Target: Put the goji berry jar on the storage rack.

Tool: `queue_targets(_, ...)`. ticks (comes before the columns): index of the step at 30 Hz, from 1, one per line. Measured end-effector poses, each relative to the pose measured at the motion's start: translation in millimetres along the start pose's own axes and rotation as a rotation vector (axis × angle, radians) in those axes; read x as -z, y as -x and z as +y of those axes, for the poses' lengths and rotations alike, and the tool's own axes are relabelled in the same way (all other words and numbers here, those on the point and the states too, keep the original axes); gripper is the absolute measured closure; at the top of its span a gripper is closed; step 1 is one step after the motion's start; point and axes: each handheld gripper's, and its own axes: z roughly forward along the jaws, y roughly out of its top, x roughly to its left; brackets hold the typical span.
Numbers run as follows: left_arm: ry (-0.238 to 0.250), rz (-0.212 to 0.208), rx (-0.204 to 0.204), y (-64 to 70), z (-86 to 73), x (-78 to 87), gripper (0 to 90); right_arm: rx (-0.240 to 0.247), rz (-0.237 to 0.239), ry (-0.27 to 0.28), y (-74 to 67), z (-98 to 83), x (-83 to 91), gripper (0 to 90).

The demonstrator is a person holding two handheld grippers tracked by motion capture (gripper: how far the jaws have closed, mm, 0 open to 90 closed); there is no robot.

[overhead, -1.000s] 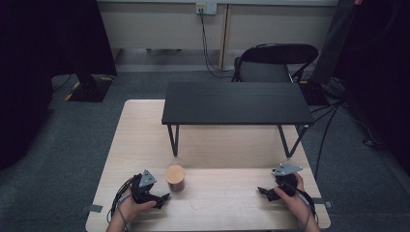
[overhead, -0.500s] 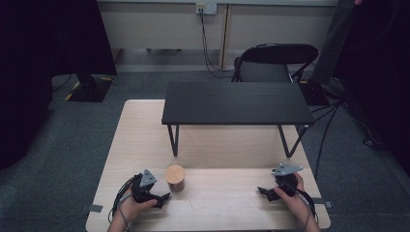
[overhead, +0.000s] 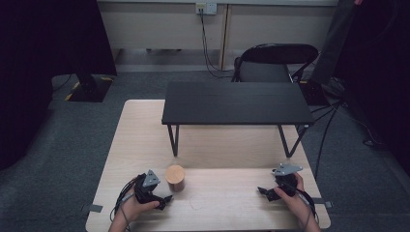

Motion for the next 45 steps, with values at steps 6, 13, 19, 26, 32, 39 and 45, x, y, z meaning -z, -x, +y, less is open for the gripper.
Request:
queue_targets(6, 0.035, -0.031, -0.011, -0.5, 2.4, -4.5, 0.8, 0.000, 0.000, 0.000, 0.1, 0.0, 0.0, 0.0)
queue_targets(13, 0.075, -0.039, 0.002, 0.7, 7.0, -10.7, 0.9, 0.000, 0.001, 0.000, 0.2, 0.0, -0.1, 0.0)
queue_targets(19, 0.078, -0.044, -0.012, 3.5, 10.4, -15.8, 0.9, 0.002, 0.003, 0.000, 0.7, 0.2, -0.2, 0.0)
queue_targets(26, 0.097, -0.040, -0.002, 6.7, 11.1, -18.6, 0.9, 0.002, 0.003, 0.000, 0.7, 0.2, -0.2, 0.0)
queue_targets(32, 0.114, -0.030, 0.013, 9.1, 12.6, -22.7, 6.3, 0.002, 0.003, 0.000, 0.7, 0.1, -0.2, 0.0)
queue_targets(39, 0.128, -0.020, 0.021, 9.4, 12.1, -24.5, 13.2, 0.002, 0.003, 0.000, 0.7, 0.2, -0.2, 0.0)
queue_targets(45, 0.142, -0.037, 0.000, 7.5, 10.3, -25.2, 20.3, 0.002, 0.003, 0.000, 0.7, 0.2, -0.2, 0.0)
